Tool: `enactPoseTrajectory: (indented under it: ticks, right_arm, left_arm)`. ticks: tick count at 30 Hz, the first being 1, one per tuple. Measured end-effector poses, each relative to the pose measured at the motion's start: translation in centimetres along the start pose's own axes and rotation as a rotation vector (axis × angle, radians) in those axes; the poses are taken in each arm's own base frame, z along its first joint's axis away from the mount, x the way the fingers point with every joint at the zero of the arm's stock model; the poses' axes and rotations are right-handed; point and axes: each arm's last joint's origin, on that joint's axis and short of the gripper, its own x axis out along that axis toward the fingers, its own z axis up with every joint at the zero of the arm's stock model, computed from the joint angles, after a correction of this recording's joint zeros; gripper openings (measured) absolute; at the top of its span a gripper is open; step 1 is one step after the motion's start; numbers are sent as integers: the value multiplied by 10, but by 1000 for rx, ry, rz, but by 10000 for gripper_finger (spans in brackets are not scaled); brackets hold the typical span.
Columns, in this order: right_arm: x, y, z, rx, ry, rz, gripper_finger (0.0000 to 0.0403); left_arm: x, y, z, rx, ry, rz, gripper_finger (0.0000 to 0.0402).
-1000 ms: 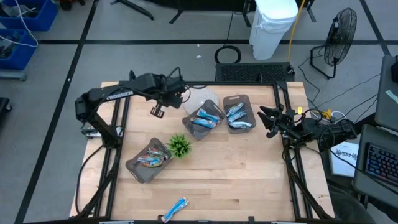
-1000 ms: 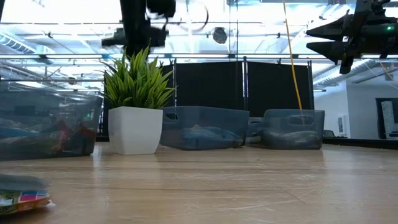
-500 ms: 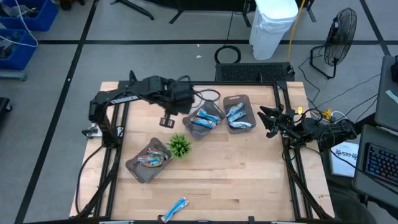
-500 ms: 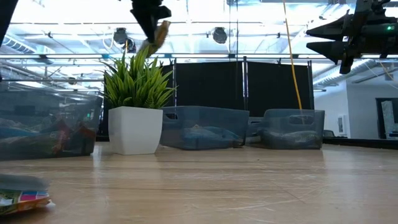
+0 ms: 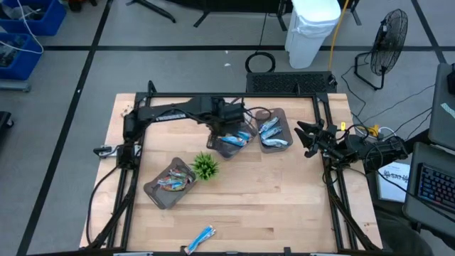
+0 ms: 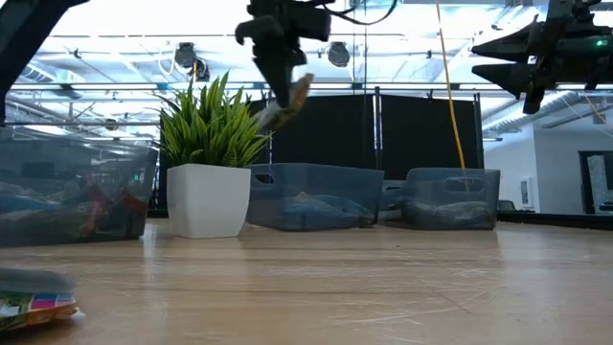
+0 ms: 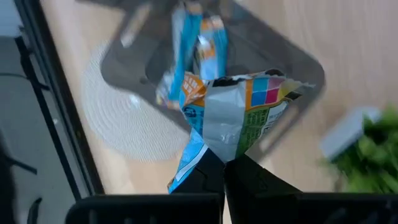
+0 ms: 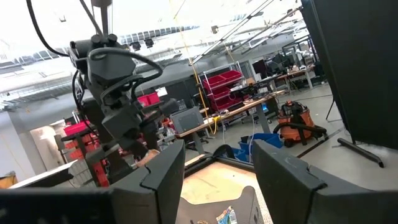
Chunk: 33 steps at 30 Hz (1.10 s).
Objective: Pick and place Granola Bars by type
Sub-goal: Put the yellow granola bar into the top left black bin
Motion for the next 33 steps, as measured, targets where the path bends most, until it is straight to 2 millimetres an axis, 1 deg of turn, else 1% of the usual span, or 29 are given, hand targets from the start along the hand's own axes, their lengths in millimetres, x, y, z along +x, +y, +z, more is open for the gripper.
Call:
enactPoseTrajectory:
  ticks: [5, 12, 21, 33]
  right_arm:
    - [0, 0, 0, 1, 0, 0, 180]
    - [0, 0, 0, 0, 0, 0, 180]
    - [0, 0, 0, 0, 0, 0, 180]
    - [0, 0, 0, 0, 0, 0, 181]
  left_arm:
    - [14, 2, 12, -14, -59, -21, 0]
    - [36, 0, 20, -66, -36, -44, 0]
    - [80, -4, 29, -126, 53, -102, 0]
    - [132, -2, 29, -168, 154, -204, 0]
